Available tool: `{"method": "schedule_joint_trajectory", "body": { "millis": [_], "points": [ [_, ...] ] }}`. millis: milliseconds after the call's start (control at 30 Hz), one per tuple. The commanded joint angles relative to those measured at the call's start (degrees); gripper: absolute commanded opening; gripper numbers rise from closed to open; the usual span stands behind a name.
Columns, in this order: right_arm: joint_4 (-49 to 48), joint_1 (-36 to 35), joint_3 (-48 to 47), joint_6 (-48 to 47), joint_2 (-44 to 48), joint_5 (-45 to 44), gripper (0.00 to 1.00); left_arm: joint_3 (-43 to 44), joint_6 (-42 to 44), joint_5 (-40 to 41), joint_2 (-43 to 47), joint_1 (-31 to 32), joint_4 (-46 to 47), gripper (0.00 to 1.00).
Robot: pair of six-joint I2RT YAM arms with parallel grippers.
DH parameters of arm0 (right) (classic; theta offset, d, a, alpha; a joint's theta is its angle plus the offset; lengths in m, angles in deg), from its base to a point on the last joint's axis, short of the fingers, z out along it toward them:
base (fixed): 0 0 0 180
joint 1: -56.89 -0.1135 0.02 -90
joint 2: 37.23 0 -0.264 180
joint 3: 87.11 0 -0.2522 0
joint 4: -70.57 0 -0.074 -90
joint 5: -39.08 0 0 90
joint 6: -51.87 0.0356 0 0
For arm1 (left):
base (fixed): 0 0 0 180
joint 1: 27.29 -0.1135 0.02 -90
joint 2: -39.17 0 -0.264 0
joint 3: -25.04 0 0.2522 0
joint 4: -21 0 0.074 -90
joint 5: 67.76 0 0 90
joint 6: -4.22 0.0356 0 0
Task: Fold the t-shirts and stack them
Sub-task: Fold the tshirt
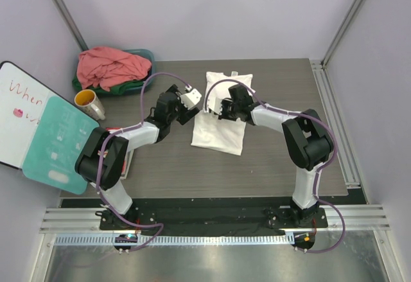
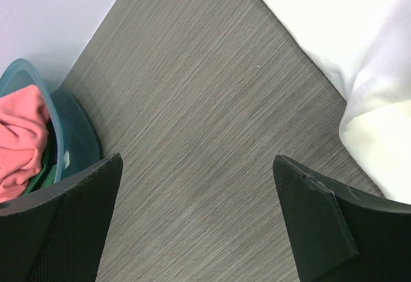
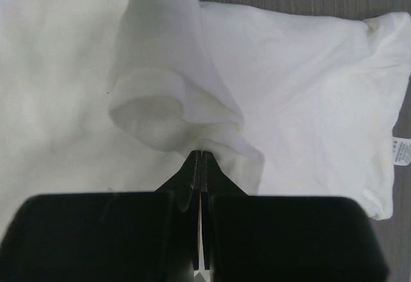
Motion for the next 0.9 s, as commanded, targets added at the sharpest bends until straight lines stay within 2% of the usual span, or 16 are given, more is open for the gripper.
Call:
{"method": "schedule_joint_trajectory", "body": {
  "millis": [0, 167, 367, 467, 500, 533, 667, 733, 767, 833, 867],
  "points": [
    [-7.45, 0.92, -1.55, -3.23, 0.28, -4.81, 0.01, 1.27, -1.49, -1.13, 0.68, -0.07, 2.0, 1.0],
    [-15.17, 1.79, -1.02, -4.55, -0.95, -9.3, 0.01, 1.71, -2.02, -1.39, 0.33, -0.07, 1.82, 1.0],
    [-17.75, 3.55, -2.51, -4.82, -1.47, -11.24, 0.03, 1.1, -1.67, -4.2, 1.21, -0.07, 1.82, 1.0],
    [-14.33, 4.96, -5.32, -2.37, -0.95, -10.45, 0.03, 0.4, -0.79, -16.11, 2.88, -0.42, 0.42, 1.0],
    [-12.84, 5.31, -6.29, -1.49, -0.43, -9.75, 0.02, 0.57, -0.09, -20.86, 4.1, -0.95, -3.24, 1.0],
    [-7.17, 6.53, -8.82, -0.78, -0.25, -6.88, 0.01, 0.83, 1.13, -30.3, 4.37, -1.47, -5.36, 1.0],
    [6.5, 8.56, -12.01, 0.46, 0.98, -0.01, 0.01, 6.0, 12.71, -46.78, 3.15, -1.92, -22.3, 1.0],
    [8.97, 8.91, -9.65, -0.51, 2.82, 1.32, 0.01, 8.99, 15.02, -50.42, -0.26, -2.44, -27.25, 1.0],
    [9.24, 9.09, -8.5, -1.03, 3.44, 1.67, 0.01, 13.1, 18.69, -54.87, -1.59, -2.71, -33.36, 1.0],
    [9.41, 9.09, -5.7, -2.18, 5.02, 1.5, 0.01, 18.12, 22.39, -58.33, -6.58, -3.59, -39.8, 0.99],
    [9.5, 9.18, -4.98, -2.18, 5.29, 1.5, 0.01, 23.63, 24.33, -59.74, -8.53, -3.67, -46.36, 0.98]
  ]
}}
